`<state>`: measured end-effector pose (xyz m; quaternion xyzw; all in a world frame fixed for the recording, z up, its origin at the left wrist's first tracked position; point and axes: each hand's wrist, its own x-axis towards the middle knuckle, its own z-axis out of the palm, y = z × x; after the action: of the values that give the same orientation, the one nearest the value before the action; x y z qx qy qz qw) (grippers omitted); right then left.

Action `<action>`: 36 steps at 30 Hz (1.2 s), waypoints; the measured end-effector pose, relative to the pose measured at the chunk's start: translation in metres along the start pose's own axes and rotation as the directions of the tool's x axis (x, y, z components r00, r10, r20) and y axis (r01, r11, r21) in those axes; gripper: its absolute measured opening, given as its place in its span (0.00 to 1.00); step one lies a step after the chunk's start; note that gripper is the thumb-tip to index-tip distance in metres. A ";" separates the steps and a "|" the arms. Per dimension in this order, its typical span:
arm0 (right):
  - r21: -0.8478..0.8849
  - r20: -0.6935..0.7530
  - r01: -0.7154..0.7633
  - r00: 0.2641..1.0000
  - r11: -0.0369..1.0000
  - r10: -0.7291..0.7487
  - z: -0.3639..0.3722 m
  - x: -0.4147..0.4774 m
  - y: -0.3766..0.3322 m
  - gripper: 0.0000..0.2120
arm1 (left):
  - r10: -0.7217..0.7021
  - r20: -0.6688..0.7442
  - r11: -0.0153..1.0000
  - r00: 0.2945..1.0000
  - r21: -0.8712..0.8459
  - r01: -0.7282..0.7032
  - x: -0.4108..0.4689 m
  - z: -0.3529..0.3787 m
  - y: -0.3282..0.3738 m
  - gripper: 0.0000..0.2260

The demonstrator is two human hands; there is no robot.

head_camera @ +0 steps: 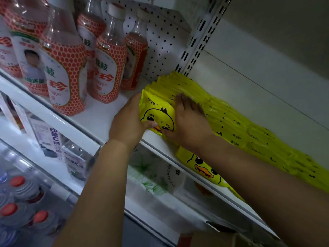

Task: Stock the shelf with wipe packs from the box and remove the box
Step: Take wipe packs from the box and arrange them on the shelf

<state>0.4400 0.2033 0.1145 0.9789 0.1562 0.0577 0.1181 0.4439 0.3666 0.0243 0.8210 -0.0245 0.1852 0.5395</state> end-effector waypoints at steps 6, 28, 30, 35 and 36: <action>0.112 0.046 -0.008 0.999 0.994 0.003 -0.003 0.001 0.011 0.59 | -0.035 0.141 0.993 0.989 -0.102 0.050 0.013 -0.010 -0.001 0.44; 0.089 0.114 -0.047 0.993 0.995 0.037 0.002 -0.007 0.033 0.61 | -0.074 0.412 0.847 0.908 -0.456 0.275 0.021 0.003 0.004 0.38; 0.110 0.132 -0.053 0.991 0.993 0.038 0.002 -0.006 0.037 0.64 | -0.098 0.380 0.827 0.920 -0.483 0.288 0.025 0.001 0.010 0.39; 0.194 0.182 -0.091 0.982 0.977 0.056 -0.004 0.005 0.044 0.72 | -0.208 0.177 0.964 0.962 -0.128 0.232 0.040 -0.001 0.045 0.34; 0.193 0.194 -0.090 0.980 0.977 0.052 -0.005 0.008 0.043 0.72 | -0.200 0.138 0.978 0.970 -0.030 0.206 0.042 -0.001 0.052 0.32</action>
<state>0.4595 0.1669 0.1303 0.9919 0.1143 -0.0470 0.0310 0.4705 0.3522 0.0840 0.8176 0.0194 0.0728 0.5708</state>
